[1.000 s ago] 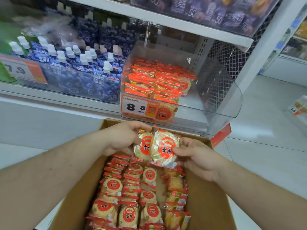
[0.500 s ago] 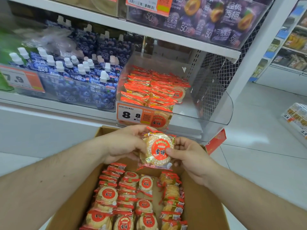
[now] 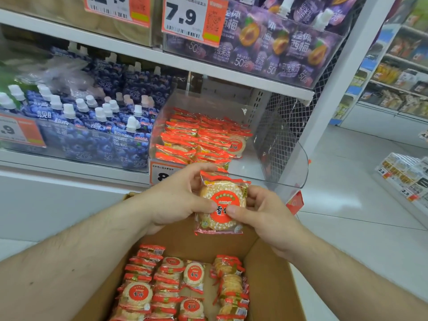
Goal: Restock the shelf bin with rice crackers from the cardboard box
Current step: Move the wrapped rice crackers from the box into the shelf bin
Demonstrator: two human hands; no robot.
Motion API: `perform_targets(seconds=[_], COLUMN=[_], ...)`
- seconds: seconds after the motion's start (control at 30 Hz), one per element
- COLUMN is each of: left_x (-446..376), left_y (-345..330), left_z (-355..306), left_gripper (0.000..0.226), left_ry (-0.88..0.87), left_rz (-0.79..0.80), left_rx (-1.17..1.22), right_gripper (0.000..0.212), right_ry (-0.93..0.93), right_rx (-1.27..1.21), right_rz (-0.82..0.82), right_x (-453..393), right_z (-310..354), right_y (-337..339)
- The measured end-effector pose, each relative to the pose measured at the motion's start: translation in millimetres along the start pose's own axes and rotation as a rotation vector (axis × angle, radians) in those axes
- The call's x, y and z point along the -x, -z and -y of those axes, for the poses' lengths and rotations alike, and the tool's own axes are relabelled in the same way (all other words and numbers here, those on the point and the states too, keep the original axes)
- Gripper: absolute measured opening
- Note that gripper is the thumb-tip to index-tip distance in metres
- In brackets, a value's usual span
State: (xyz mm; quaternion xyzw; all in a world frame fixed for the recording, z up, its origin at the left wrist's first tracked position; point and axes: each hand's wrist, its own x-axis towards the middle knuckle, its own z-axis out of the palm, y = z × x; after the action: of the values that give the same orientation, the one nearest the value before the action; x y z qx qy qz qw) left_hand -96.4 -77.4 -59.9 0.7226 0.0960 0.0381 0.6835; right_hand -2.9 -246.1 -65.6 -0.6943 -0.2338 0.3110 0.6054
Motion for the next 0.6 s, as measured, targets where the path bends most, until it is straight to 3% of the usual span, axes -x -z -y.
perform_targets(seconds=[0.1, 0.23, 0.33, 0.4, 0.53, 0.6], left_x=[-0.7, -7.7, -16.2, -21.2, -28.1, -30.8], left_y=[1.6, 12.5, 16.1, 16.5, 21.3, 22.4], left_z=[-16.9, -16.9, -2.2, 7.0, 16.4, 18.7], left_gripper=[0.059, 0.044, 0.046, 0.053, 0.062, 0.059], left_ry=[-0.104, -0.315, -0.303, -0.25, -0.198, -0.195], left_rz=[-0.045, -0.296, -0.382, -0.38, -0.346, -0.338], left_rx=[0.04, -0.612, -0.972, -1.093, -1.157, -1.138], right_gripper=[0.034, 0.026, 0.031, 0.035, 0.06, 0.055], right_ry=[0.099, 0.213, 0.226, 0.133, -0.17, -0.199], right_rx=[-0.012, 0.088, 0.163, 0.182, 0.209, 0.27], right_rz=[-0.126, -0.432, -0.575, -0.596, -0.485, -0.462], right_x=[0.0, -30.8, -76.0, -110.5, -171.0, -192.1], right_z=[24.1, 50.2, 55.4, 55.5, 40.0, 28.5], right_y=[12.4, 32.1, 44.5, 53.6, 67.5, 71.0])
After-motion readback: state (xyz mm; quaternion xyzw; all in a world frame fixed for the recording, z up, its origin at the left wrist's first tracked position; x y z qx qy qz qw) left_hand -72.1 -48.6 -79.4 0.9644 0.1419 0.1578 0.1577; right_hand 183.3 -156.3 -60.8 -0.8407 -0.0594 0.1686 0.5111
